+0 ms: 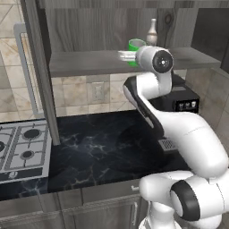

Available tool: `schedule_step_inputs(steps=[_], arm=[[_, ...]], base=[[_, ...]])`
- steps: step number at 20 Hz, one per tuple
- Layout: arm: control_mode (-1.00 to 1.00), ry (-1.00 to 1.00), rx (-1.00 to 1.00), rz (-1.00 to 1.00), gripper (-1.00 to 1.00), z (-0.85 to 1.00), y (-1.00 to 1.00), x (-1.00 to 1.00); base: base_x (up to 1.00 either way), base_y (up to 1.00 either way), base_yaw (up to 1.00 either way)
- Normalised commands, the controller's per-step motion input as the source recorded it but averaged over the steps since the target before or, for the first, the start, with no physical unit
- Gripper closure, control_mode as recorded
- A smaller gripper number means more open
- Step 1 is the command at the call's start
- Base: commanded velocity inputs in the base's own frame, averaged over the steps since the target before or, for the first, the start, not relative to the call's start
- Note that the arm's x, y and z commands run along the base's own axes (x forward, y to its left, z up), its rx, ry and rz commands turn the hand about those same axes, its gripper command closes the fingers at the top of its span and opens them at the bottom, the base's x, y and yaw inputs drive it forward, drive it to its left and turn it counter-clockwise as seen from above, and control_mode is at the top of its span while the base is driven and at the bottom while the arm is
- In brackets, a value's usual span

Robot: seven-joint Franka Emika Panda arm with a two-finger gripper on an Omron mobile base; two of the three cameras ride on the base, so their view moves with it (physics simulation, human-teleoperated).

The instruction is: Open the cabinet directly in front. Then move the liquor and the mug to the dining counter with the jar on it.

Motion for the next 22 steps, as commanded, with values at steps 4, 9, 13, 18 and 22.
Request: schedule_step_inputs(steps=[4,9,13,18,22], arm=[[-1.0,0.0,0.06,-0.02,1.0,0.48,-0.33,-1.0],[-1.0,0.0,0.01,-0.03,1.0,0.12,-0.25,-1.0],[-1.0,0.01,0.0,0.0,1.0,-0.02,-0.16,-1.0],[-1.0,0.02,0.0,0.0,1.0,-0.21,-0.13,-1.0],[-1.0,-0.1,0.0,0.0,1.0,-0.16,-0.02,-0.88]], base=[[0.0,0.0,0.0],[0.0,0.0,0.0],[0.0,0.0,0.0],[0.0,0.0,0.0],[0.0,0.0,0.0]])
